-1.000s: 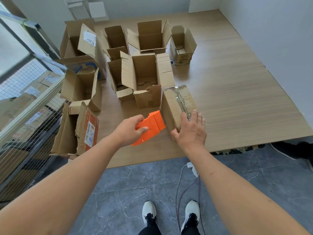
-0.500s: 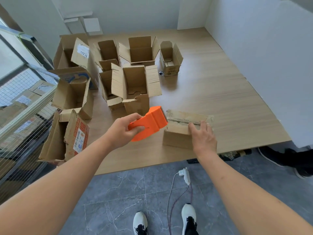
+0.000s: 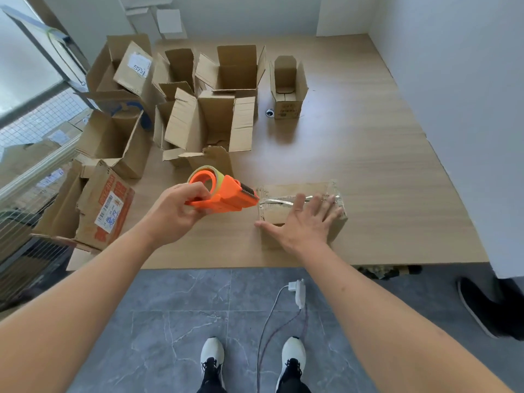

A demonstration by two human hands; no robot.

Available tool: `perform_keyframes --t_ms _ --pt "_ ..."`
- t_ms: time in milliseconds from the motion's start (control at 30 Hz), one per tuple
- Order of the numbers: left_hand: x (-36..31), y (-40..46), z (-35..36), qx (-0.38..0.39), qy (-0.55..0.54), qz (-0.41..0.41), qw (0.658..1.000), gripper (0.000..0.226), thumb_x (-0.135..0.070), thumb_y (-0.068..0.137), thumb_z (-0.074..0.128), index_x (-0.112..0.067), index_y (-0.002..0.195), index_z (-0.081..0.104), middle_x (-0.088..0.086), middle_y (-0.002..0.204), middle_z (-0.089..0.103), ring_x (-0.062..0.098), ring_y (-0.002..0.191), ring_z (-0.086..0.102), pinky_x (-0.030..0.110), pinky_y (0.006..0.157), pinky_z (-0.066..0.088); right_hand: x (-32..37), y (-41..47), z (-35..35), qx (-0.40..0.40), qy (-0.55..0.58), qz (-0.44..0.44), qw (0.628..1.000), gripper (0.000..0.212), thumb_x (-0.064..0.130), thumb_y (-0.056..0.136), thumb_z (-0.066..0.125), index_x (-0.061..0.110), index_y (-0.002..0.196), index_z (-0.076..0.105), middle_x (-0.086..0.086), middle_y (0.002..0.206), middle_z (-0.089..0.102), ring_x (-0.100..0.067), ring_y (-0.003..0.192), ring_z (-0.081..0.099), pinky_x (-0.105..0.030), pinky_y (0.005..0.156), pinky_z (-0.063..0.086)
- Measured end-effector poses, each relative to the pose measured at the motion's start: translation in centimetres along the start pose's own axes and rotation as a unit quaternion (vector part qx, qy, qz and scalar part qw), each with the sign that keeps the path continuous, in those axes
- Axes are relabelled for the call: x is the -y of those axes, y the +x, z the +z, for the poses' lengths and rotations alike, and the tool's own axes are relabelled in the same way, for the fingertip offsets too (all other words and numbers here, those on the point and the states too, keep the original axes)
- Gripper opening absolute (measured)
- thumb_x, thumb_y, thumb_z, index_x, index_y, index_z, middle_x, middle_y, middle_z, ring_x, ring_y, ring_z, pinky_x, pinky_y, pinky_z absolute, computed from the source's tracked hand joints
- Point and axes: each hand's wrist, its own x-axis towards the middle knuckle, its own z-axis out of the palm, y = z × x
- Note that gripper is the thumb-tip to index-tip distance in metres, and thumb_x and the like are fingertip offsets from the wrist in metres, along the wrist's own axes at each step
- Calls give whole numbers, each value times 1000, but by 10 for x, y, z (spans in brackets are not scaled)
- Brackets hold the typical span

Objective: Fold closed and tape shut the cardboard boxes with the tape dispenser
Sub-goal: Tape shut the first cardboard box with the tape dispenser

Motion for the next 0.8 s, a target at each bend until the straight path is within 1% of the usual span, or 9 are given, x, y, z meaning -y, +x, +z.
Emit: perform_keyframes --t_ms 133,267,367,433,500,567,633,700,800 --pt "-1 -6 1 6 19 -11 1000 26 -6 83 82 -23 86 62 -1 82 57 19 74 50 37 69 44 1 4 4 -18 23 -42 999 106 89 62 49 21 139 22 -37 158 4 -55 149 -9 -69 117 -8" --pt "-4 -9 0 -4 31 7 1000 32 -4 83 82 -27 90 60 -3 84 58 20 76 52 34 70 45 -14 18 -5 54 22 -155 986 101 65 68 70 35 147 16 -29 163 -16 -46 152 -18 -59 120 -11" --pt "-7 -9 -1 -7 35 18 999 35 -4 82 82 -29 93 60 -5 86 60 19 76 54 35 71 46 -25 27 -15 46 14 -232 972 90 35 76 74 33 152 24 -16 168 -3 -38 155 -3 -49 126 1" --pt "-9 -8 -1 -1 37 24 999 32 -4 83 82 -26 95 61 -4 87 61 19 77 55 38 71 48 -31 32 -20 31 15 -246 969 87 14 78 73 31 152 31 -10 169 8 -35 156 5 -45 127 7" --pt "-11 -7 -2 5 37 27 999 29 -2 83 81 -21 95 63 0 88 61 23 78 57 44 71 50 -37 35 -23 43 29 -245 968 86 2 77 71 31 151 37 -5 169 13 -32 157 8 -43 128 9" --pt "-13 -5 -2 15 39 23 999 25 -1 83 80 -17 94 64 3 88 61 26 79 56 48 72 50 -39 36 -28 57 78 -244 965 80 -2 76 66 28 148 45 -3 167 22 -30 156 13 -41 128 12" --pt "-13 -4 -4 25 41 22 999 22 0 84 79 -14 93 65 3 88 61 27 80 56 48 74 50 -37 31 -33 24 204 -249 946 62 0 80 60 24 137 60 -1 155 46 -25 148 35 -35 123 26" --pt "-14 -2 -6 35 37 25 998 22 0 84 79 -14 95 65 2 89 62 26 81 57 46 74 50 -31 23 -40 11 365 -249 897 45 7 83 59 28 121 71 7 132 66 -13 128 57 -34 111 43" --pt "-14 2 -7 41 37 29 998 23 -2 85 79 -15 96 65 -1 89 63 20 83 58 39 74 49 -16 10 -49 91 494 -240 830 30 26 91 61 39 114 74 11 117 72 -7 117 64 -34 98 54"
